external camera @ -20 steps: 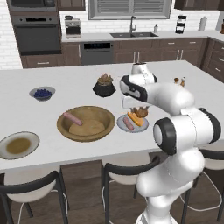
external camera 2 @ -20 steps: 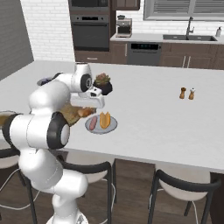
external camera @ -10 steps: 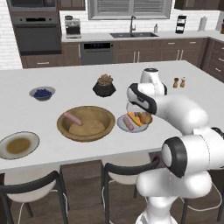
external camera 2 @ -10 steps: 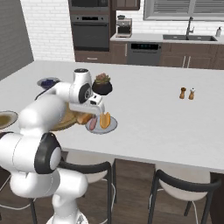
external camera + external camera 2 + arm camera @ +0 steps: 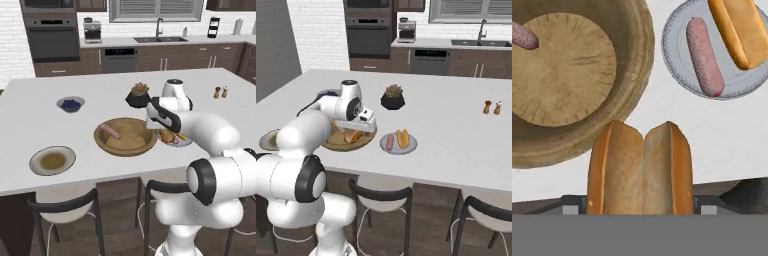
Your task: Place one bun and one sausage from the bowl on each plate.
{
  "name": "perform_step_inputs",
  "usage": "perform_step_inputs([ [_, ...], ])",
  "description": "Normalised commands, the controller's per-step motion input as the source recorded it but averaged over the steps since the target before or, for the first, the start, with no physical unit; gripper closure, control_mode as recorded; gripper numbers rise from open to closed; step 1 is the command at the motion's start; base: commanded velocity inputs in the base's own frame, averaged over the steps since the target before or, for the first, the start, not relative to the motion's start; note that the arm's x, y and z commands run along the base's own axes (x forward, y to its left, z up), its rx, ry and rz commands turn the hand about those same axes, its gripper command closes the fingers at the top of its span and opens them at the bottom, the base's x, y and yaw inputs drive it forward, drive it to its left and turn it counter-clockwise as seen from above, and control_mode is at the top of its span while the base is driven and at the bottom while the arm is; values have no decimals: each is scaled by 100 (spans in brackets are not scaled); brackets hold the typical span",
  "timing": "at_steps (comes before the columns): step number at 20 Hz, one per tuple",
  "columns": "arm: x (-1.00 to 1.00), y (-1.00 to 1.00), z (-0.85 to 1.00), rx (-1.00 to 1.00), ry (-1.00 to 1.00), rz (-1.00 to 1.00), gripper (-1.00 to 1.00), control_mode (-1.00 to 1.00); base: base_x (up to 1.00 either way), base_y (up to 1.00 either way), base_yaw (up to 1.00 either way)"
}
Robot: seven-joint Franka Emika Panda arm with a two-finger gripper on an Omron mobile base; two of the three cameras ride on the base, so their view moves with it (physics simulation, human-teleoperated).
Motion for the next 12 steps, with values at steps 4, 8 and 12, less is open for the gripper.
perform_step_inputs([
  [4, 0, 0, 0, 0, 0, 0, 100, 100, -35, 100, 0],
  [8, 0, 0, 0, 0, 0, 0, 100, 100, -9, 93, 0],
  [12, 0, 0, 0, 0, 0, 0, 100, 100, 2, 42, 0],
])
